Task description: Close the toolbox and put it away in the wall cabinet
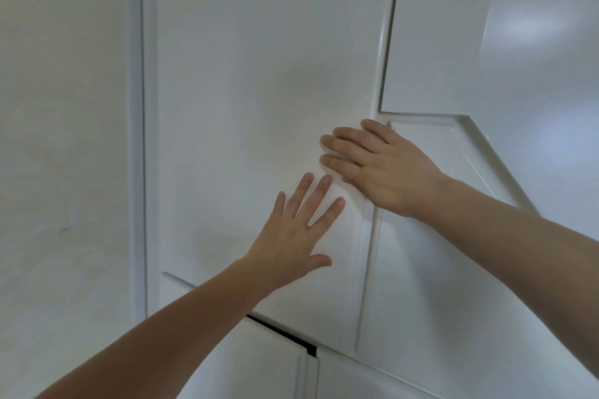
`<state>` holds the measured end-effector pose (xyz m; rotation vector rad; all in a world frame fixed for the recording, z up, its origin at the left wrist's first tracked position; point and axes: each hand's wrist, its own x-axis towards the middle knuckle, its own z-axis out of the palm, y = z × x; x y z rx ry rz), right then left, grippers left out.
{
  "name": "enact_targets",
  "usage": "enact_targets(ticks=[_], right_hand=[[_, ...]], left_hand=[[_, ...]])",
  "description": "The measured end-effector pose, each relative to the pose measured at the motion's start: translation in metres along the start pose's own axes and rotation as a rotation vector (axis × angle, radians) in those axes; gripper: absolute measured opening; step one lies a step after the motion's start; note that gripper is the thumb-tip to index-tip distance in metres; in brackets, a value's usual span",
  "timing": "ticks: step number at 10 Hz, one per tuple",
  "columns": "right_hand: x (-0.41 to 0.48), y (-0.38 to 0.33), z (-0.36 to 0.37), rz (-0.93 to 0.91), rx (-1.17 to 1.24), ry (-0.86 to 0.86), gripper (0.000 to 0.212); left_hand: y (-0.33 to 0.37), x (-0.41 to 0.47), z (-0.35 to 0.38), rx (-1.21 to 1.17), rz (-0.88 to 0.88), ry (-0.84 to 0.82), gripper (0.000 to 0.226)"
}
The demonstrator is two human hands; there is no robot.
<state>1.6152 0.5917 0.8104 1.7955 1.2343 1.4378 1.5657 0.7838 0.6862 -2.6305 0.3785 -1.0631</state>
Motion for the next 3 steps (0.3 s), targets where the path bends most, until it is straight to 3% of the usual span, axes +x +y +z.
enact_targets(ticks=[1,2,3], right_hand=[[0.001,-0.002,-0.012,0.014,0.033,-0.034,0.04],[0.0,-0.011,-0.032,0.124,0.236,0.006,0.043],[-0.029,-0.02,-0.065,0.32,0.604,0.209,0.046]], left_hand=[[-0.001,-0.009,-0.022,-0.217,-0.066,0.03,0.092],[0.005,-0.041,-0.068,-0.798,-0.265,0.191,0.089],[-0.006,-0.094,-0.119,-1.129,-0.24,0.479,0.087]])
